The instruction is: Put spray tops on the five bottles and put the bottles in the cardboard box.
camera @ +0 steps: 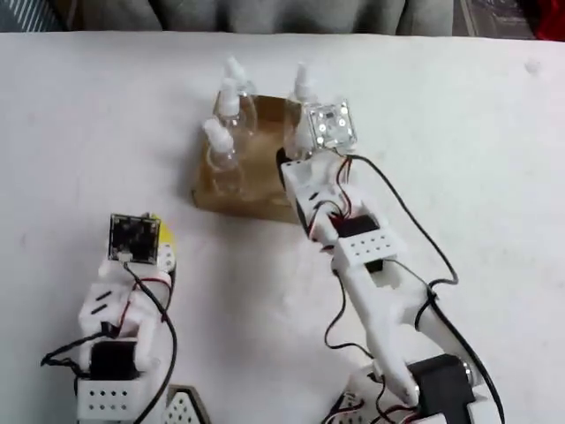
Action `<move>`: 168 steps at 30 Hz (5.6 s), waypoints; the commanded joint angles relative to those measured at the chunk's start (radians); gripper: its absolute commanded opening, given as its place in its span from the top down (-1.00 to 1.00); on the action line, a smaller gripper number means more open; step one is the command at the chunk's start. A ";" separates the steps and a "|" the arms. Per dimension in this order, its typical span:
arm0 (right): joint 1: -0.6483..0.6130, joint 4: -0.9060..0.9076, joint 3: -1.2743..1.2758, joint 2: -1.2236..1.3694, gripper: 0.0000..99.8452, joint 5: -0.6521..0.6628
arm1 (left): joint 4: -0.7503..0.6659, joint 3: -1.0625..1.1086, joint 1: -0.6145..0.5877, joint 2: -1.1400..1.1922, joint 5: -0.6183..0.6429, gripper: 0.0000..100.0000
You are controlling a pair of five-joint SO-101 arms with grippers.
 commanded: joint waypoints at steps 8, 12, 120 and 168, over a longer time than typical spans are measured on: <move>0.005 -0.074 -0.063 0.033 0.97 0.011 | -0.017 -0.002 -0.008 -0.013 -0.006 0.95; 0.004 -0.101 -0.098 0.114 0.97 0.011 | -0.017 -0.002 -0.008 -0.013 -0.006 0.95; -0.019 -0.002 0.092 -0.160 0.32 0.011 | -0.014 -0.002 -0.008 -0.013 -0.063 0.94; 0.245 1.050 0.430 -1.521 0.32 0.012 | -0.012 -0.002 -0.015 -0.012 -0.071 0.95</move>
